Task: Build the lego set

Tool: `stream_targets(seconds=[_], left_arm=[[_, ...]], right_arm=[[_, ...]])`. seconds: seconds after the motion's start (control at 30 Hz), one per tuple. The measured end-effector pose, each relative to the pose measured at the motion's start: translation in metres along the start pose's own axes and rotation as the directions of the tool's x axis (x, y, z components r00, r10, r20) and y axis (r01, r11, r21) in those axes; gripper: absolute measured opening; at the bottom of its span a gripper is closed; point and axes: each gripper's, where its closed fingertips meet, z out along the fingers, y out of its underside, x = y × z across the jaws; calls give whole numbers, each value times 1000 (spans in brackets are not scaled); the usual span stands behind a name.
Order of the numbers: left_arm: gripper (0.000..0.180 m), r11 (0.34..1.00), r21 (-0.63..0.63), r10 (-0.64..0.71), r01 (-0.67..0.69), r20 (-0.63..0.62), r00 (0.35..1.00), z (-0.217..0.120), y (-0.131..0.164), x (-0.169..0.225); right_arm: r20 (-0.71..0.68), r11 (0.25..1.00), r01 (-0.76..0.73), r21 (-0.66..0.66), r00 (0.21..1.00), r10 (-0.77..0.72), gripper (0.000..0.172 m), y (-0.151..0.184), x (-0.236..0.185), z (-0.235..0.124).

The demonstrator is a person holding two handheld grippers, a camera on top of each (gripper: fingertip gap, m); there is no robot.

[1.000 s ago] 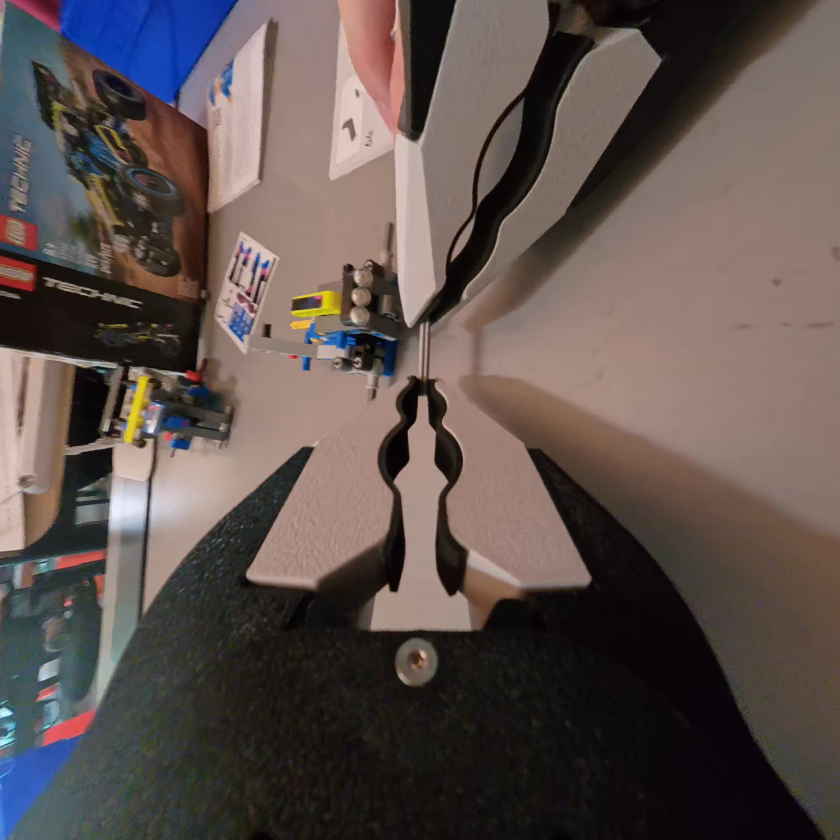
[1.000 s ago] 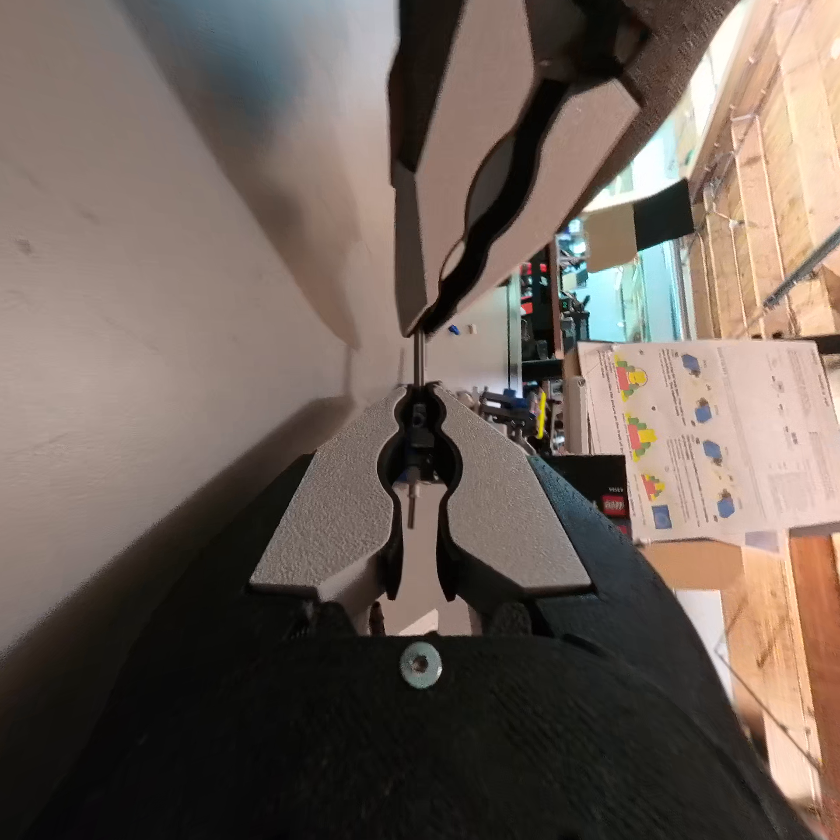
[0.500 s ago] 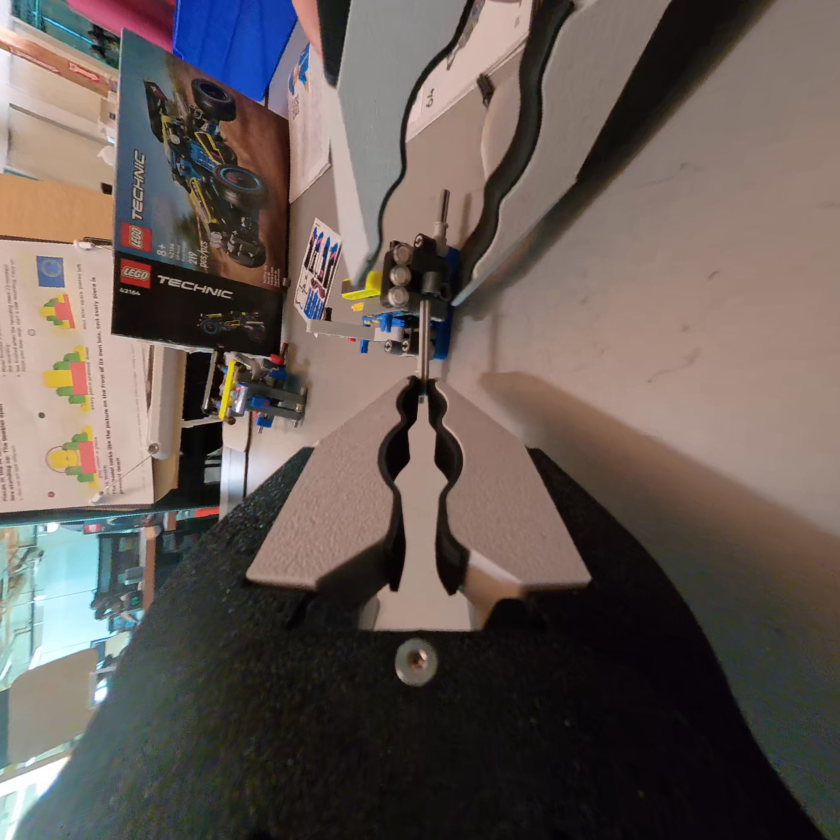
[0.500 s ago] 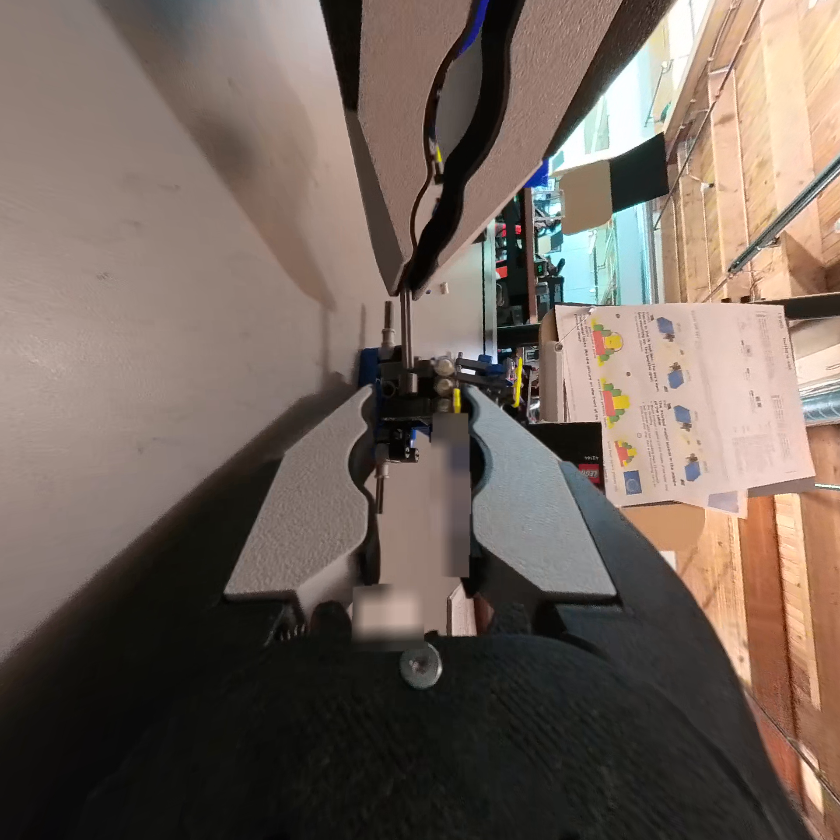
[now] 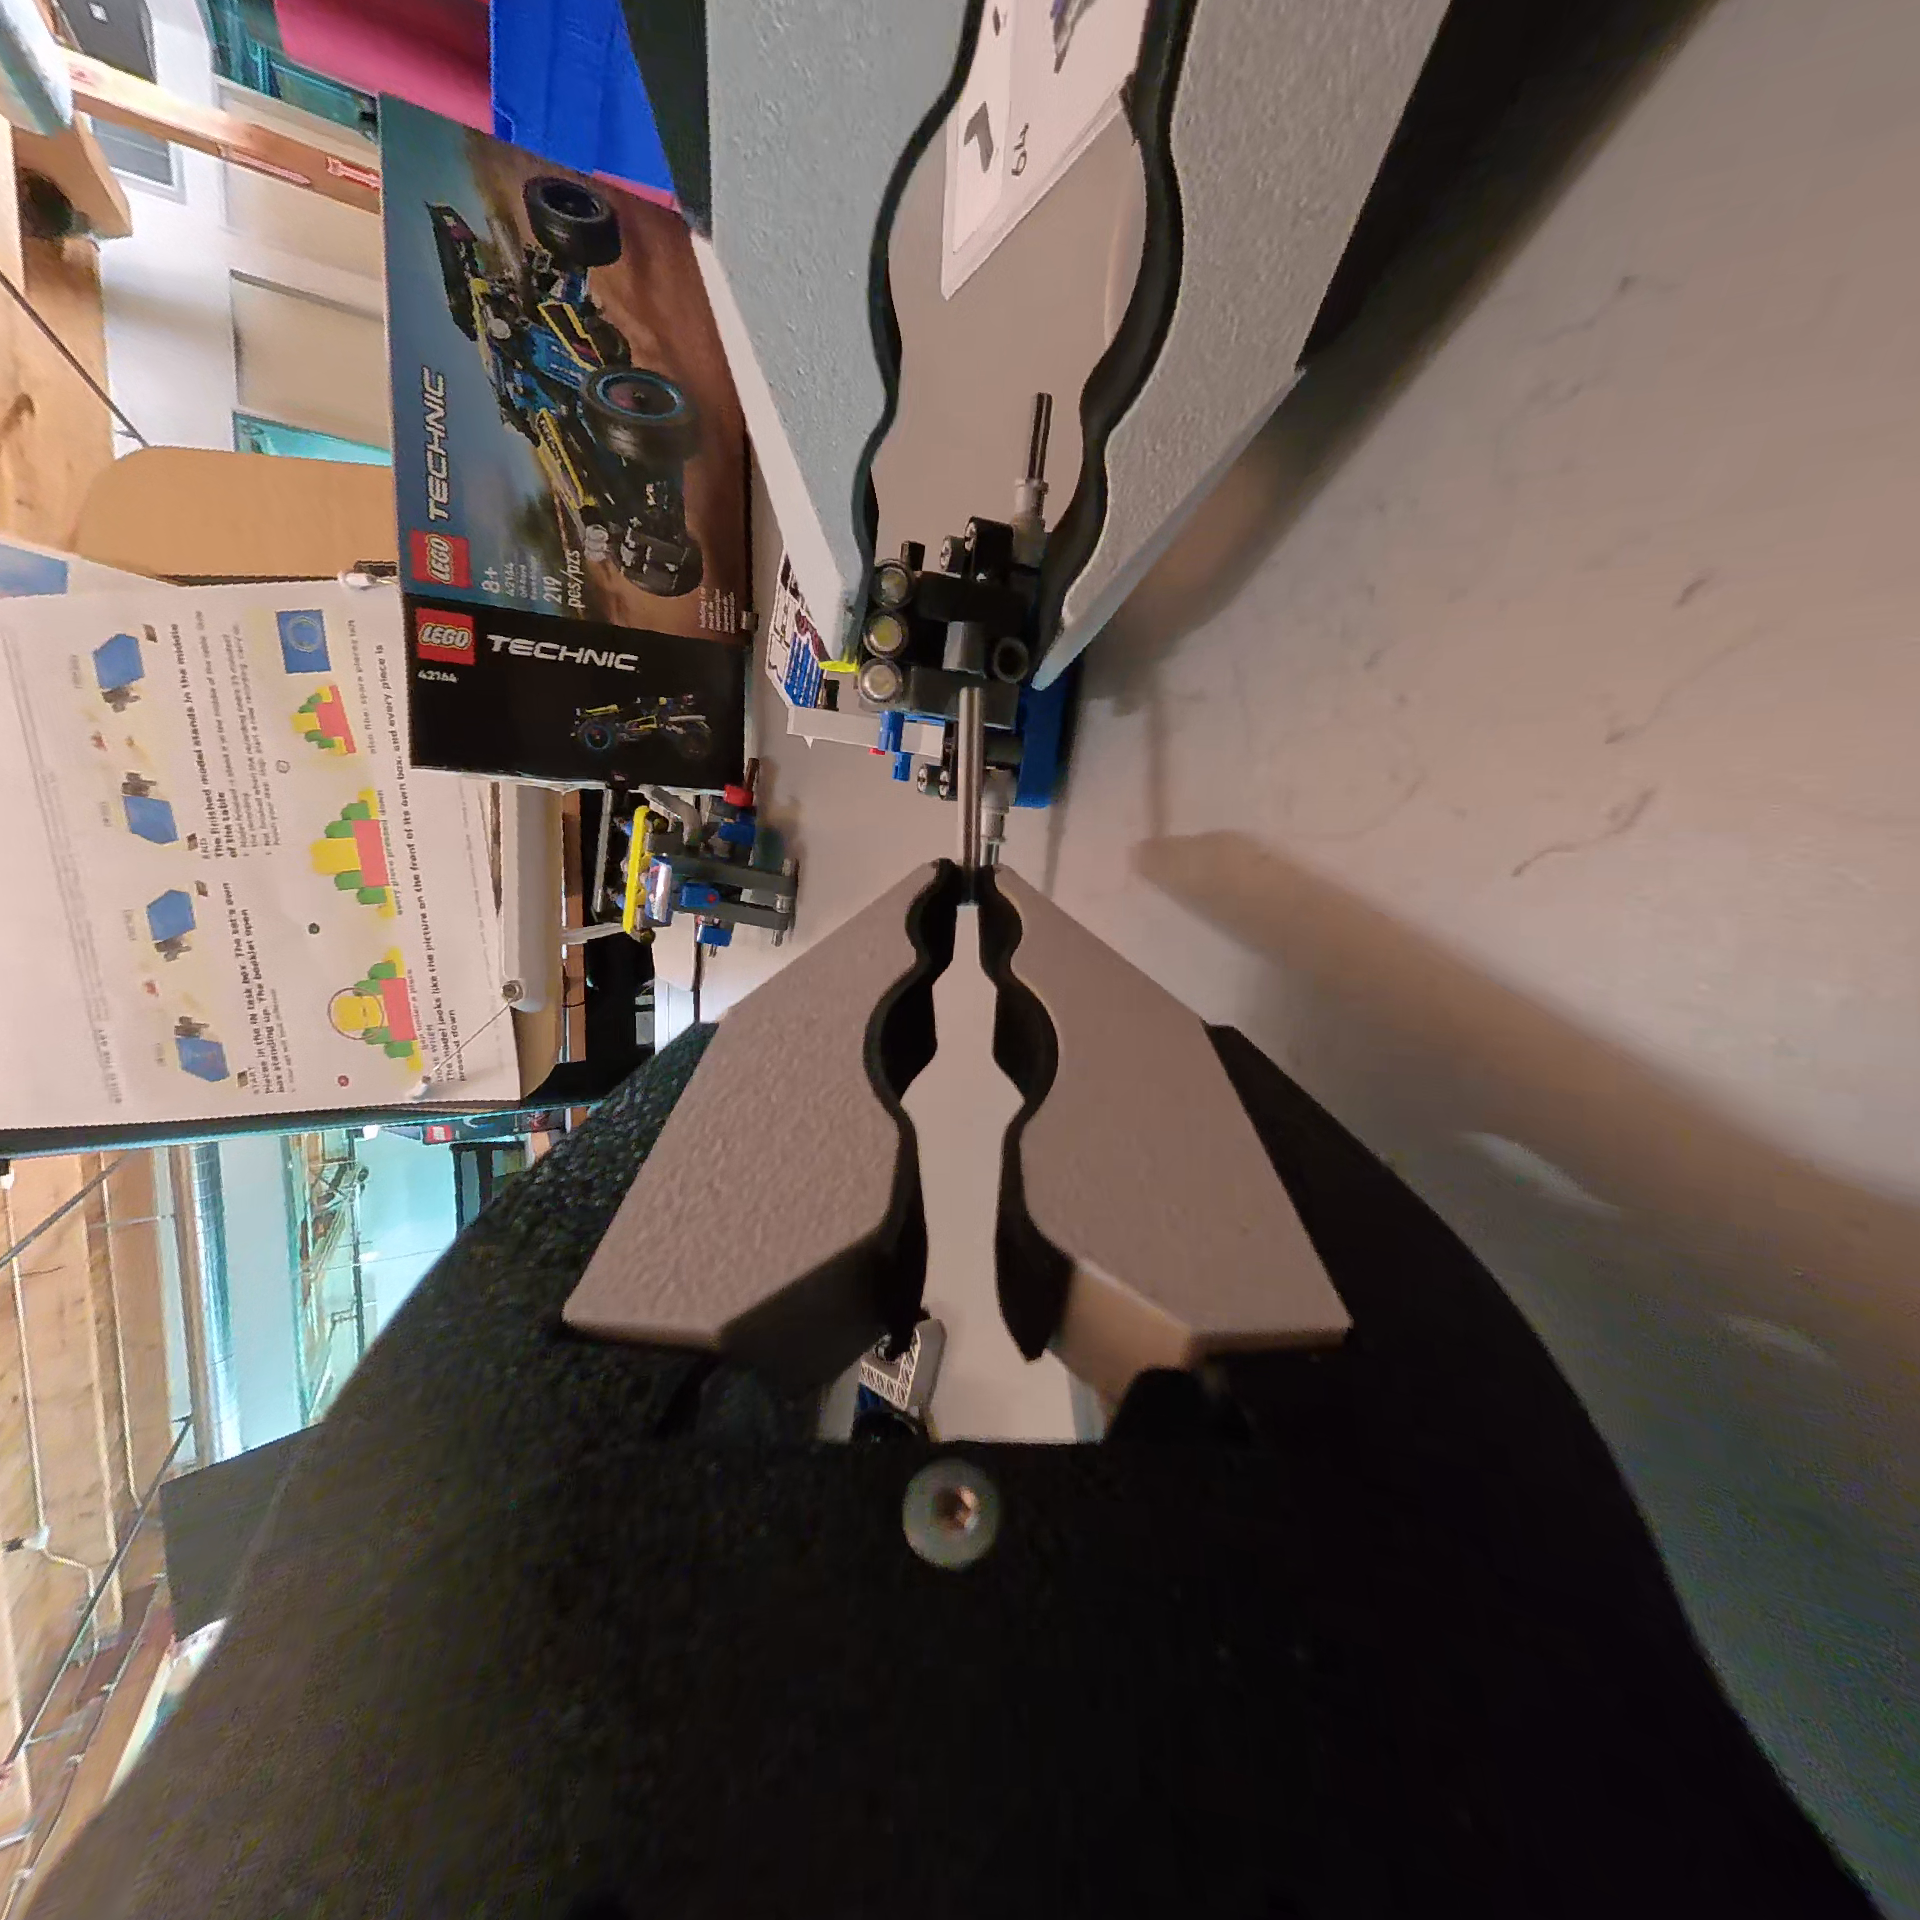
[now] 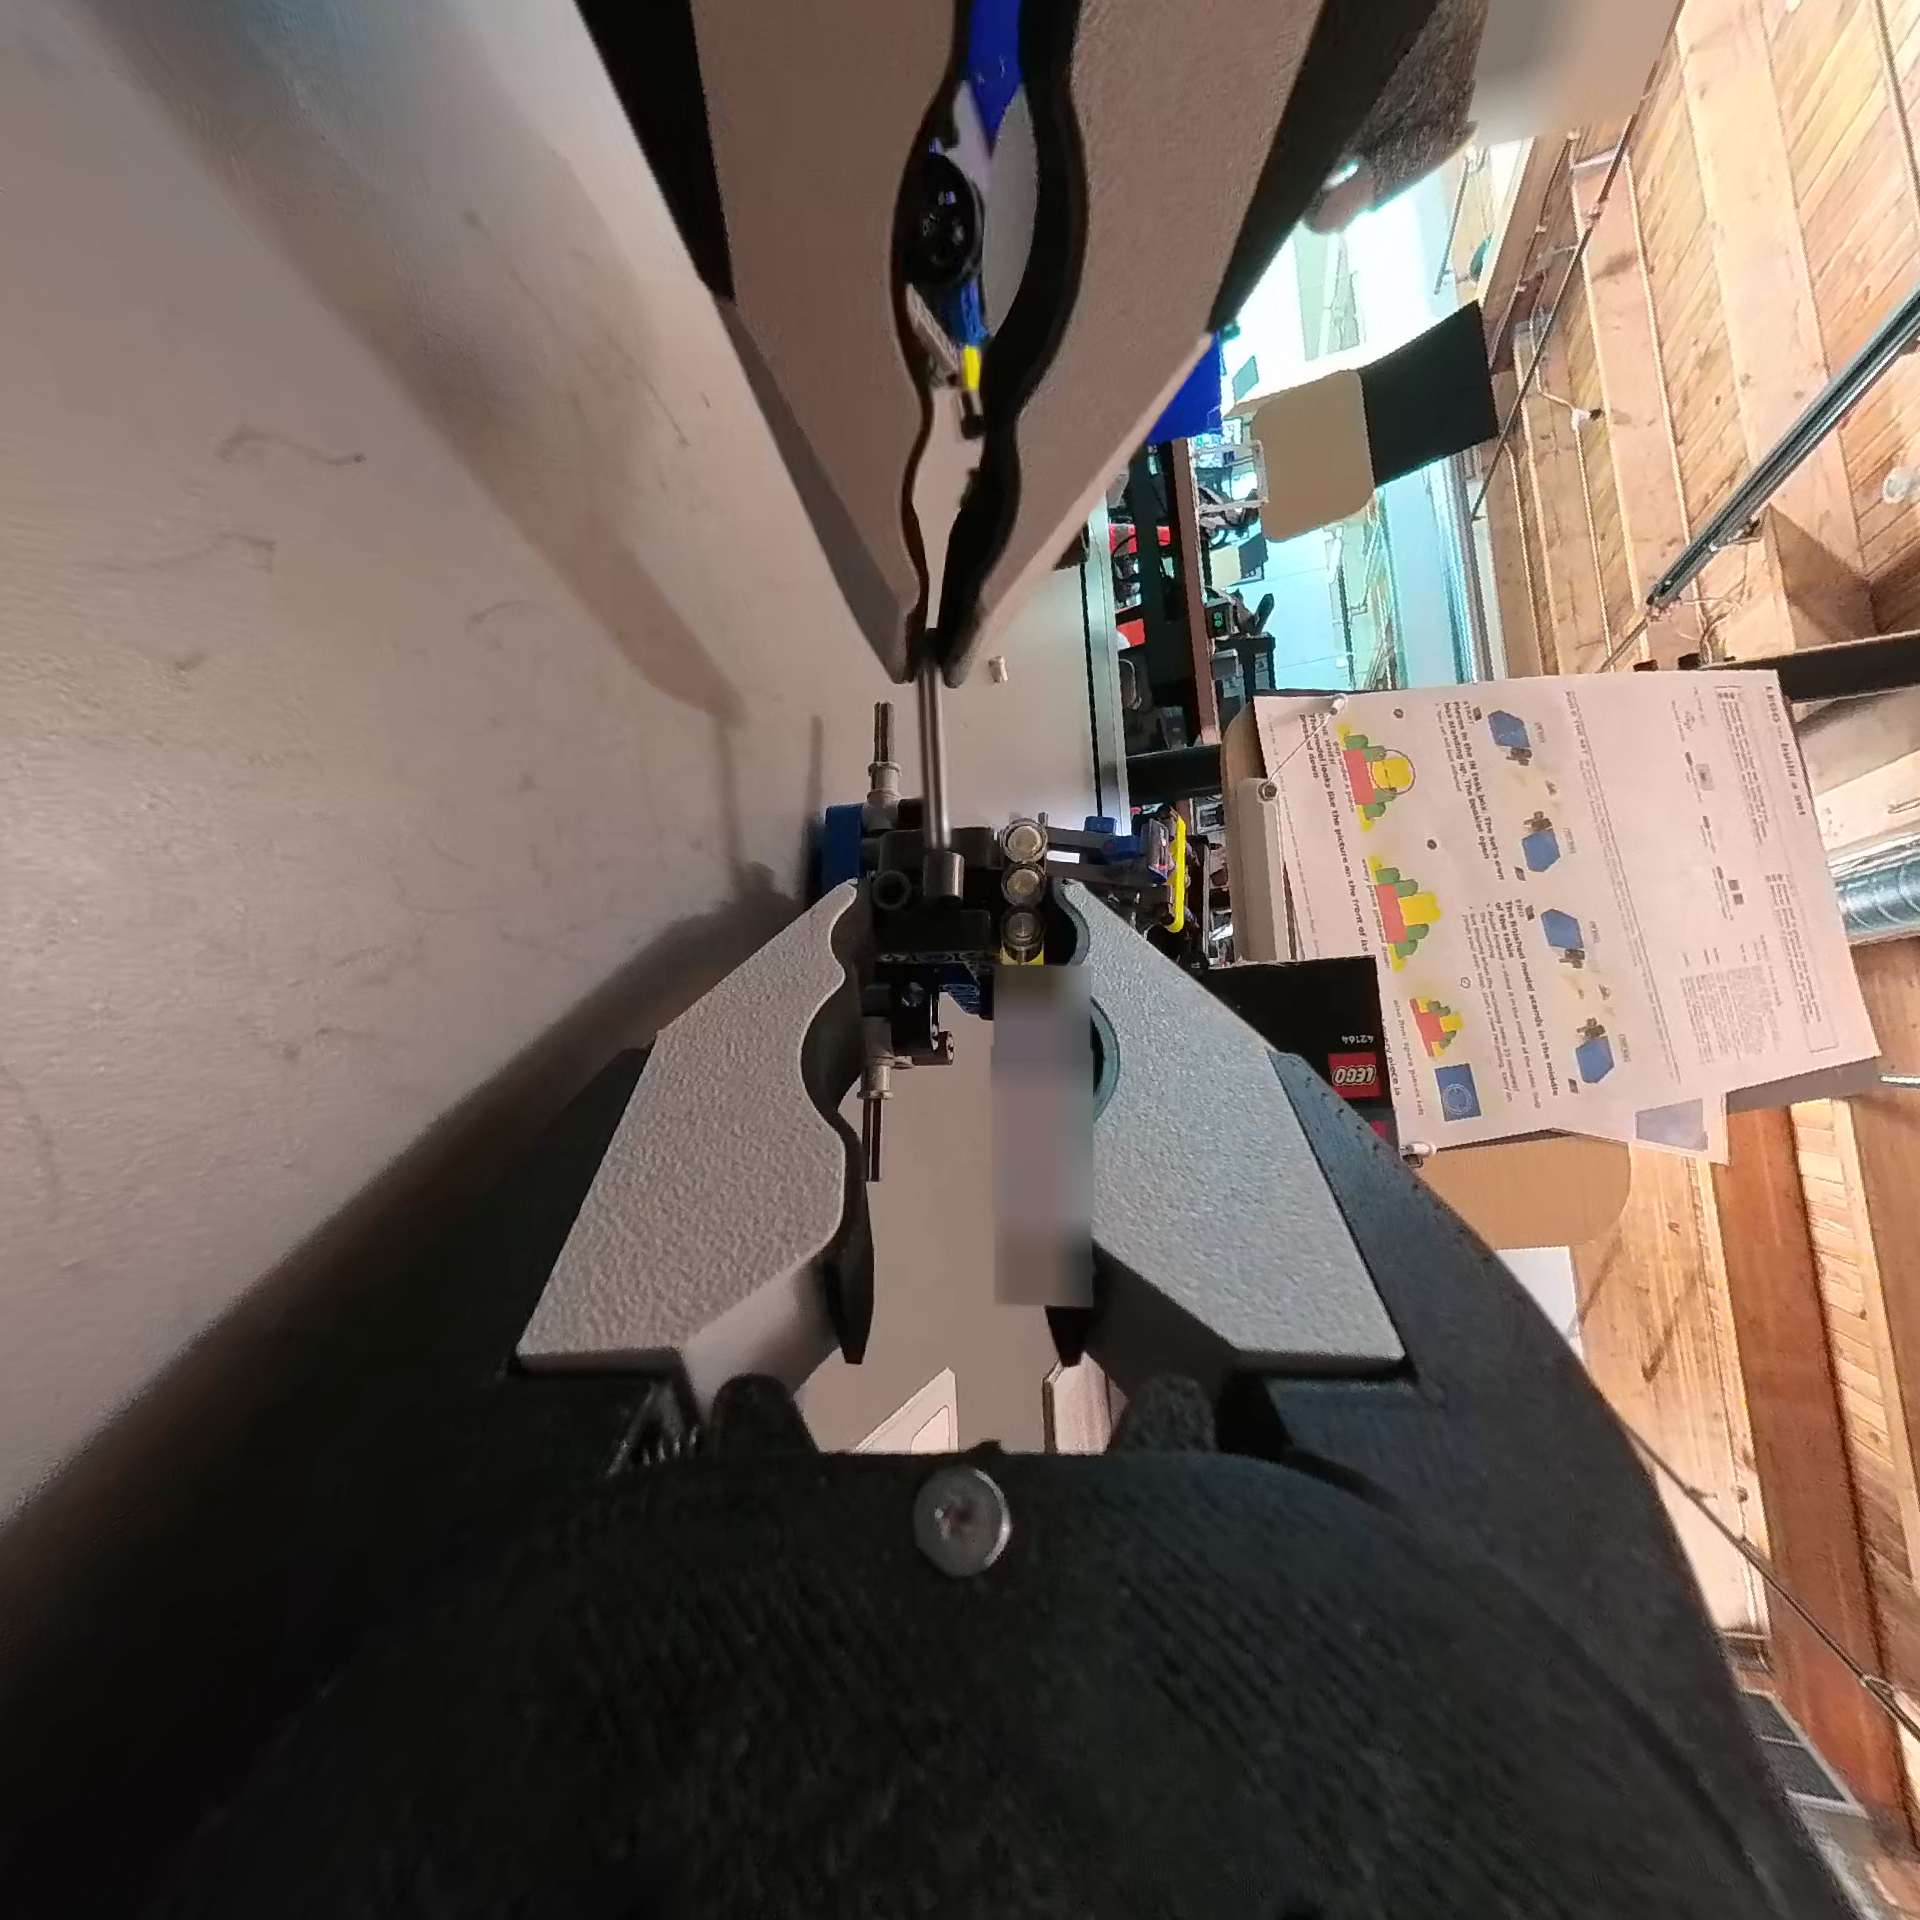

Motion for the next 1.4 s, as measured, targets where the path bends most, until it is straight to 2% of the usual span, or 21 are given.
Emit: stream_targets(seconds=[0.4, 0.63, 0.7, 0.8, 0.9, 1.1, 1.17, 1.23, 1.4], left_arm=[[0, 999, 46, 20, -20, -6, 1000, 0, -3, 0], [0, 987, 154, 39, -36, -16, 999, 1, -4, -1], [0, 985, 143, 94, -99, 38, 995, 1, -5, -3], [0, 960, 87, 250, -265, 157, 956, 0, -8, -7], [0, 933, 80, 327, -351, 220, 919, -1, -12, -8], [0, 864, -21, 477, -504, 354, 804, -1, -14, -14], [0, 879, -8, 450, -476, 344, 824, 0, -13, -12], [0, 923, 27, 360, -384, 292, 886, 2, -11, -10], [0, 986, 81, 141, -148, 88, 986, 5, -6, -2]], right_arm=[[-1, 1000, 19, 8, 1000, -19, 30, -1, -1, 0], [11, 999, -12, 38, 1000, 12, 30, -1, 0, -1], [14, 999, -25, 42, 1000, 24, 30, -1, 0, -1], [20, 998, -38, 45, 999, 37, 30, 2, 1, -2], [29, 997, -56, 55, 998, 55, 30, 3, 1, -2], [36, 996, -79, 52, 996, 77, 30, 4, 1, -2], [37, 995, -81, 50, 996, 80, 30, 4, 1, -2], [34, 997, -70, 46, 997, 68, 30, 4, 1, -1], [29, 998, -43, 42, 999, 42, 30, 3, 0, -1]])
